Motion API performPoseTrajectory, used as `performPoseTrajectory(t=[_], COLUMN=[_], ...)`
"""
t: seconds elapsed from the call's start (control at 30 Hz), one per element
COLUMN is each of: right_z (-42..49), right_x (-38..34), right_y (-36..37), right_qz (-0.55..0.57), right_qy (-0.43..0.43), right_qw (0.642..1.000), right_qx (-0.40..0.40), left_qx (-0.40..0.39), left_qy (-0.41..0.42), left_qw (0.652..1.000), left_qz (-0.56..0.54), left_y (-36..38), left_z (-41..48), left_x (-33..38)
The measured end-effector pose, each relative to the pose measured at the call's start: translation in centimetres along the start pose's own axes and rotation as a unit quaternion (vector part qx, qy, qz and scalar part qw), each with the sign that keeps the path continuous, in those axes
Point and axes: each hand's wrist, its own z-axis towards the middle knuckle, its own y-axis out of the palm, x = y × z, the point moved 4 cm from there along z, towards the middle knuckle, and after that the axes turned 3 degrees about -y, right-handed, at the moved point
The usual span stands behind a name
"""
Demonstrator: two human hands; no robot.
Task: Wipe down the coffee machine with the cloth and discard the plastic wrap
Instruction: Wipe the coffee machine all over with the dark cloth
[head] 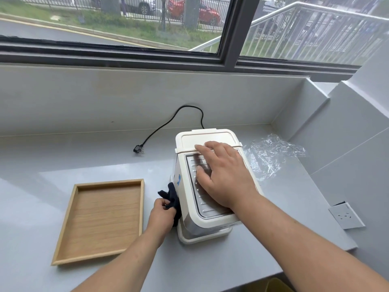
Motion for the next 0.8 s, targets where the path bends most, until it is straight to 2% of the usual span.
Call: performPoseTrajectory(t=[0.23,0.53,0.67,0.8], right_z=[-0.1,-0.5,-0.8,-1.7], right_x=[-0.2,-0.2,0.1,1.0], right_y=[-0.1,-0.4,-1.0,-1.9], right_qz=[0.003,0.018,0.032,0.058], right_qy=[0.000,-0.028,-0.043,-0.034], right_qw=[1.000,0.999,0.998,0.996], right_qx=[-0.014,0.008,0.018,0.061], left_qx=[0.012,0.022,-0.006,-0.022], left_qy=[-0.003,-0.074,-0.113,-0.129], left_qw=[0.999,0.997,0.993,0.988], left_qz=[0.034,0.014,-0.031,-0.079], left_y=[0.7,1.8,4.3,7.3], left_z=[-3.1,-7.6,-10.1,-11.1], left_x=[-1.5,-3.9,-4.5,-3.9])
